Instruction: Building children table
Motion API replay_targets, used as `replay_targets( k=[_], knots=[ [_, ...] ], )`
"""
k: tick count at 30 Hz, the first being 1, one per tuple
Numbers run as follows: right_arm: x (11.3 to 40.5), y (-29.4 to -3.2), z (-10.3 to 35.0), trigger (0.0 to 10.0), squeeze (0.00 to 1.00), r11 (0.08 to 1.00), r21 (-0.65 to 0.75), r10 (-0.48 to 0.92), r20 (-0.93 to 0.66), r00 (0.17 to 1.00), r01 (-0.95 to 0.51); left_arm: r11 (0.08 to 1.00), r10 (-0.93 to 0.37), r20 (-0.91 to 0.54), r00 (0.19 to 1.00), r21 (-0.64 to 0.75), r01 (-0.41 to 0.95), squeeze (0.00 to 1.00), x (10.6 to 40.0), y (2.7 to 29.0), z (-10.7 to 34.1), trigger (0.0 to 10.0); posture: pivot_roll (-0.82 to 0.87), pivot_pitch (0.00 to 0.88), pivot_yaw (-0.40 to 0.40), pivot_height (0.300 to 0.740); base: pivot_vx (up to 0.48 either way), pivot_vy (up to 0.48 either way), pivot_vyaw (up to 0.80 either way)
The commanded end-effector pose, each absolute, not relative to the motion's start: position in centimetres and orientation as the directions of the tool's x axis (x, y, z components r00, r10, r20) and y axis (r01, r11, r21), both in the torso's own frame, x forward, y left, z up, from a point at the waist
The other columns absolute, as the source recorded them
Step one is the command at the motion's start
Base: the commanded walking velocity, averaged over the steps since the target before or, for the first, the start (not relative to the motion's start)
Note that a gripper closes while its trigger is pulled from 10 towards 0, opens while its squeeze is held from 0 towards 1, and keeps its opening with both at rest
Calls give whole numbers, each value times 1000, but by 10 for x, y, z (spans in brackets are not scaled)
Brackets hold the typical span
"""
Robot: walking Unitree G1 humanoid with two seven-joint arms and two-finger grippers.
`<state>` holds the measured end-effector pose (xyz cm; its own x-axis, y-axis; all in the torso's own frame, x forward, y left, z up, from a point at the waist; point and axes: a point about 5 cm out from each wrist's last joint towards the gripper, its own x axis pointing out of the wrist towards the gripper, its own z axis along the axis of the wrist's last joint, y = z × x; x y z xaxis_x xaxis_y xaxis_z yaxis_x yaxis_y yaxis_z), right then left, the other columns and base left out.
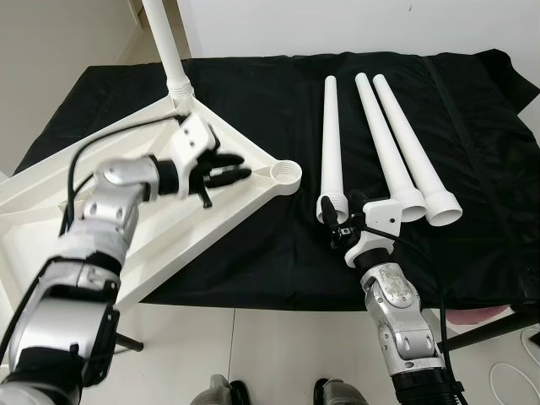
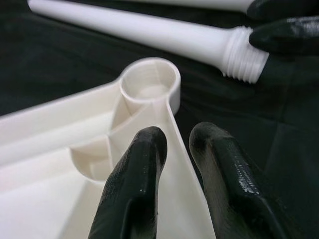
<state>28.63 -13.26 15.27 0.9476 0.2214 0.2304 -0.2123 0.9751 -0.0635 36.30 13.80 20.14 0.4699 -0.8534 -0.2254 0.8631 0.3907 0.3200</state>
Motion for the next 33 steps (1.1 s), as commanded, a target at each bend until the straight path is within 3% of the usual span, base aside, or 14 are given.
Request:
replay_targets(
  k=[1,3,4,8,9,19,28,29,30,33],
  knots=[
    [287,-130,150,10000,0,974,-48,228,225,947,-223,436,-810,-285,513,293,851,0,364,137,188,10000,-105,132,113,740,0,0,0],
    [287,-130,150,10000,0,974,-48,228,226,947,-222,450,-801,-294,521,278,849,0,364,136,185,10000,-105,132,113,740,0,0,0],
    [287,-130,150,10000,0,974,-48,228,226,947,-223,461,-791,-304,531,273,844,1000,363,134,182,10000,-106,131,115,740,0,0,0],
    [287,-130,150,10000,0,974,-47,226,227,947,-221,484,-756,-332,564,297,823,1000,364,131,175,10000,-108,131,119,740,0,0,0],
    [287,-130,149,10000,0,974,-46,224,226,948,-220,490,-746,-339,572,302,818,0,365,130,174,10000,-108,131,119,740,0,0,0],
    [287,-130,149,10000,0,975,-44,221,227,948,-216,562,-617,-405,675,374,738,0,374,133,165,10000,-107,133,119,740,0,0,0],
    [287,-130,150,10000,0,976,-42,219,229,949,-215,498,-632,-411,657,433,751,0,372,125,165,10000,-112,135,126,740,0,0,0],
    [287,-131,150,10000,0,976,-42,216,228,949,-212,477,-650,-414,637,430,766,0,370,122,164,2000,-115,136,128,740,0,0,0],
    [287,-132,149,10000,0,977,-43,214,228,950,-209,449,-672,-419,611,425,786,0,366,120,163,0,-117,135,129,740,0,0,0],
    [286,-133,149,10000,0,978,-44,210,228,951,-205,412,-697,-427,576,419,809,0,360,117,161,0,-118,136,133,740,0,0,0]
  ],
)
